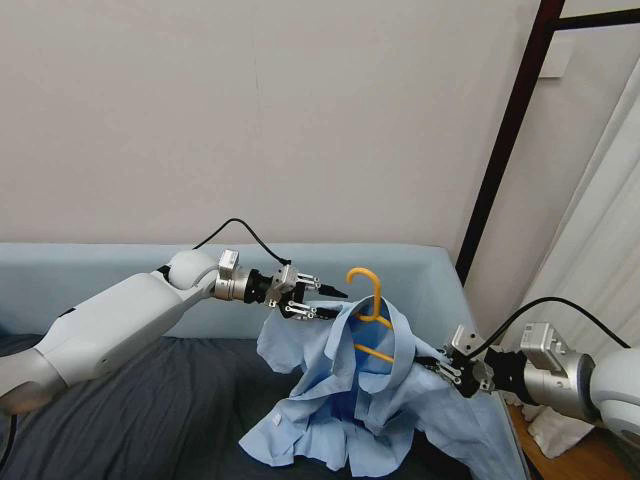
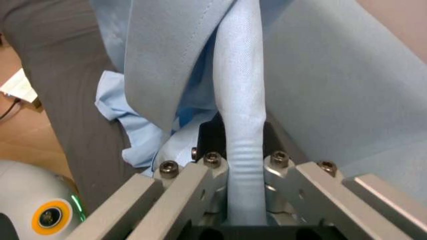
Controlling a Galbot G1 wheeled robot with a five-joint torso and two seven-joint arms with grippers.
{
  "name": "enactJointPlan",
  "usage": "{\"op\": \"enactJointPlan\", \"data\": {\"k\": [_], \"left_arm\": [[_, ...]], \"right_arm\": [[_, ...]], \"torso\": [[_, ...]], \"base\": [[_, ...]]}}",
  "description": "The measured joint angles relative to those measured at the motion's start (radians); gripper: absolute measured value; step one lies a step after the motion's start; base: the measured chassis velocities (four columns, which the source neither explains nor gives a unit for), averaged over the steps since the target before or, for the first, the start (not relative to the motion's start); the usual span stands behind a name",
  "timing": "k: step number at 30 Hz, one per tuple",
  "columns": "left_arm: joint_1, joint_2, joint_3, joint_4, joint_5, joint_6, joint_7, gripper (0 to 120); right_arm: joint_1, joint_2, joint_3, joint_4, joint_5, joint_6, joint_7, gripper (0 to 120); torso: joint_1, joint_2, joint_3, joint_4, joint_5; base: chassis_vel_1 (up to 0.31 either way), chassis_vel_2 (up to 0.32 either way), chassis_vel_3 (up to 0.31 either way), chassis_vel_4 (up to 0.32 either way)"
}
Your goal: Pick up the clothes from the sofa and hang them on the clothes hanger.
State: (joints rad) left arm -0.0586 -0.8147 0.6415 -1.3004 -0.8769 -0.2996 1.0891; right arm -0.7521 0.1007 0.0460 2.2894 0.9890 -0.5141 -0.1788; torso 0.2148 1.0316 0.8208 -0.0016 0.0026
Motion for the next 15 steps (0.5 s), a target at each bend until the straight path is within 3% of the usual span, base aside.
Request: {"op": "enactJointPlan", "data": {"k": [3,9,15], "left_arm": [[0.006,0.006,-0.015,0.0,0.0,-0.004,-0.007,70],[0.022,0.04,-0.067,-0.002,0.001,-0.017,-0.025,97],[0.072,0.084,-0.124,-0.025,-0.001,-0.038,-0.078,100]], "right_arm": [[0.002,0.008,0.002,-0.005,0.006,0.0,0.005,1],[0.008,0.034,0.008,-0.029,0.02,0.0,0.021,1],[0.013,0.061,0.019,-0.048,0.046,0.0,0.039,1]], "torso": [[0.0,0.0,0.0,0.0,0.0],[0.0,0.0,0.0,0.0,0.0],[0.0,0.0,0.0,0.0,0.0]], "base": [[0.0,0.0,0.0,0.0],[0.0,0.0,0.0,0.0],[0.0,0.0,0.0,0.0]]}}
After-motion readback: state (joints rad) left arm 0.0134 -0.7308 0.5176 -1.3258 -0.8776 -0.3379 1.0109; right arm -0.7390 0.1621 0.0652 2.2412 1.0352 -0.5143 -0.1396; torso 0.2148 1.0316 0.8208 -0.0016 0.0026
